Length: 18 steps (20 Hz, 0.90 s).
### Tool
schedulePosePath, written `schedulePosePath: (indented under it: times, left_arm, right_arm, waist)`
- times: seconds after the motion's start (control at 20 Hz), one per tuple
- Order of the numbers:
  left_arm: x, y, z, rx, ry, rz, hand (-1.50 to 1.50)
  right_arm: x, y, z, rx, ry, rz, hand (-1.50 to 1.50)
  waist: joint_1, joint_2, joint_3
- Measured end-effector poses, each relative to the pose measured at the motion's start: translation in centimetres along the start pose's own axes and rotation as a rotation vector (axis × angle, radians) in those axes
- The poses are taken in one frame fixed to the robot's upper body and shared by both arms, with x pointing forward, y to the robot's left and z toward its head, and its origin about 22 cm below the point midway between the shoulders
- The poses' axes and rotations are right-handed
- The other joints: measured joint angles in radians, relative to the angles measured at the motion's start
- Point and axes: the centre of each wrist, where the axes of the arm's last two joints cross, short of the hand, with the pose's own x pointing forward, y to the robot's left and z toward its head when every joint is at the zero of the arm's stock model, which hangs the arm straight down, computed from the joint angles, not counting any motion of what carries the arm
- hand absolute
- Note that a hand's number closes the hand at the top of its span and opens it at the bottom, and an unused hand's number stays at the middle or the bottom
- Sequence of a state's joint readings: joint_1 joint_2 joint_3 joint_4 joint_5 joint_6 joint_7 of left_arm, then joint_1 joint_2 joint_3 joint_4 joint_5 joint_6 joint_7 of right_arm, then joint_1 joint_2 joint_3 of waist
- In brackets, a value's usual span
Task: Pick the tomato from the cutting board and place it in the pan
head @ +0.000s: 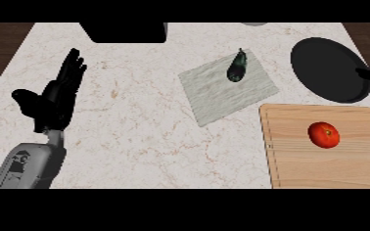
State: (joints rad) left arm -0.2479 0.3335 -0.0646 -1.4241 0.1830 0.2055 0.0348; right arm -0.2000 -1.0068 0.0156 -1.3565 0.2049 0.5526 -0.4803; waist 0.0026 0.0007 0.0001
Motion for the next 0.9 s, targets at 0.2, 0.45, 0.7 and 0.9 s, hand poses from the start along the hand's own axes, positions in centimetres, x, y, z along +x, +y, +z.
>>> schedulePosePath:
  times: [0.2,0.45,0.7,0.9]
  left_arm:
    - [-0.1,0.6,0.4,0.006,-0.003,-0.003,0.00]
    - [0.2,0.9,0.1,-0.002,0.004,-0.007,0.00]
    - [-0.3,0.6,0.3,0.000,0.006,-0.007,0.00]
    - [-0.3,0.0,0.4,-0.001,0.005,-0.007,0.00]
  right_arm:
    - [-0.8,1.2,-1.2,0.043,0.014,0.003,-1.50]
    - [-0.9,2.5,-2.5,0.097,0.018,0.028,-1.50]
    - [-1.3,3.3,-3.3,0.125,0.025,0.068,-1.50]
    - [-1.1,4.3,-4.0,0.155,0.038,0.102,-1.50]
  waist:
    - [0.003,0.000,0.000]
    - [0.002,0.000,0.000]
    - [0.001,0.000,0.000]
    - [-0.001,0.000,0.000]
